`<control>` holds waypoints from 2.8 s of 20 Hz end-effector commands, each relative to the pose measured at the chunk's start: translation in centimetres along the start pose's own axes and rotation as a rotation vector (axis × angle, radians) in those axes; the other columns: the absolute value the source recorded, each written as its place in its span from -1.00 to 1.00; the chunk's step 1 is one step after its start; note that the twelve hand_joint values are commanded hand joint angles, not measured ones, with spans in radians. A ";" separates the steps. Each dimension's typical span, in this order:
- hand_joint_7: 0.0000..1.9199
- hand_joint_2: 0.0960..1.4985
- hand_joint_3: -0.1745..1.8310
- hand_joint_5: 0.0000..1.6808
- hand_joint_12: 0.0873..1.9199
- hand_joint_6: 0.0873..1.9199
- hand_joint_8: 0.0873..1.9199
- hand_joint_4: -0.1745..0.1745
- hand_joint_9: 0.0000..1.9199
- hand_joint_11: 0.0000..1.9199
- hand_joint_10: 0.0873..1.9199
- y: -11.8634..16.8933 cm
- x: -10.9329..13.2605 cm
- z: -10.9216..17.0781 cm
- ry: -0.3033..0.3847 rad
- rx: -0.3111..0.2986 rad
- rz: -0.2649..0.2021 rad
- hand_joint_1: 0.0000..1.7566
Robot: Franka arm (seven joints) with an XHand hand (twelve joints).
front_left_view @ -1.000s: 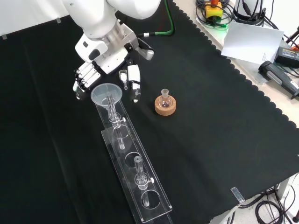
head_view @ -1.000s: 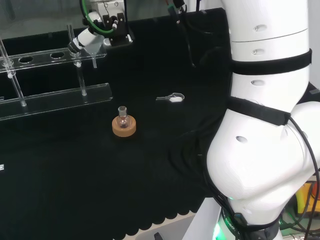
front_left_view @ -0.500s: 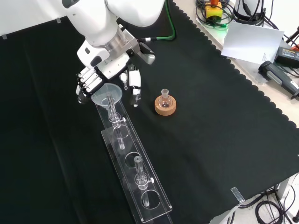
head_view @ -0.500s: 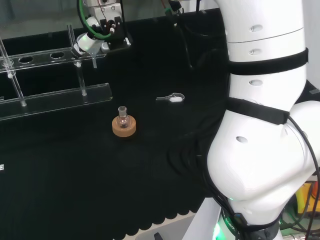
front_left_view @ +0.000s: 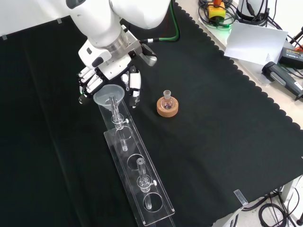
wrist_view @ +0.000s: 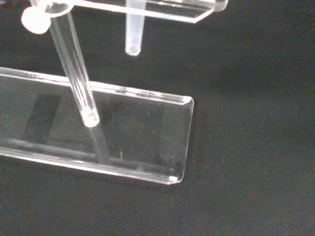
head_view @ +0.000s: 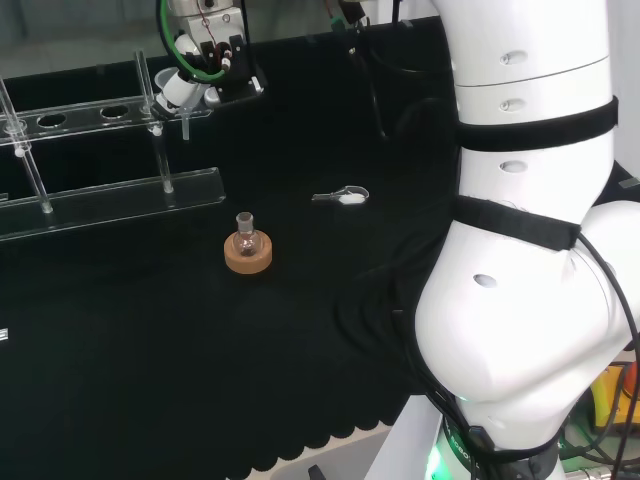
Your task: Pick up the funnel from the transparent funnel stand.
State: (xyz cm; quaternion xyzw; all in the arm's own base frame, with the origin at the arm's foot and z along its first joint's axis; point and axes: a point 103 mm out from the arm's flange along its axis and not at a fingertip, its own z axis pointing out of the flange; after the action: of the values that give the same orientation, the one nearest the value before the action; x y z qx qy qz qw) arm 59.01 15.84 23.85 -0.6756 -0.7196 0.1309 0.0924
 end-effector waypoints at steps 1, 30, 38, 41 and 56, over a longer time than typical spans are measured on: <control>-0.52 -0.20 -0.59 -0.67 0.21 -1.00 -0.51 -0.32 -0.83 -1.00 -0.21 0.2 -0.1 -0.1 -0.010 -0.013 0.011 -0.34; -0.07 -0.40 -0.13 -0.13 0.30 -0.99 -0.42 -0.09 -0.40 -1.00 -0.47 -0.8 -1.3 -1.4 -0.027 -0.184 0.067 -0.10; -0.04 -0.41 -0.12 -0.10 0.32 -0.97 -0.41 -0.04 -0.36 -1.00 -0.52 -1.1 -1.3 -5.6 -0.072 -0.230 0.047 -0.07; -0.03 -0.41 -0.11 -0.09 0.32 -0.96 -0.41 -0.03 -0.35 -1.00 -0.52 -1.2 -1.0 -7.3 -0.092 -0.258 0.049 -0.07; 0.01 -0.43 -0.07 -0.07 0.31 -0.91 -0.42 0.04 -0.31 -1.00 -0.57 -2.6 -1.2 -12.3 -0.121 -0.280 0.041 -0.05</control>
State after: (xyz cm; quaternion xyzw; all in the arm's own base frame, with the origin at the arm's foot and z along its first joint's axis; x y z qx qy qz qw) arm 60.48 15.14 36.26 -0.6885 -0.7204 0.0680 -0.0480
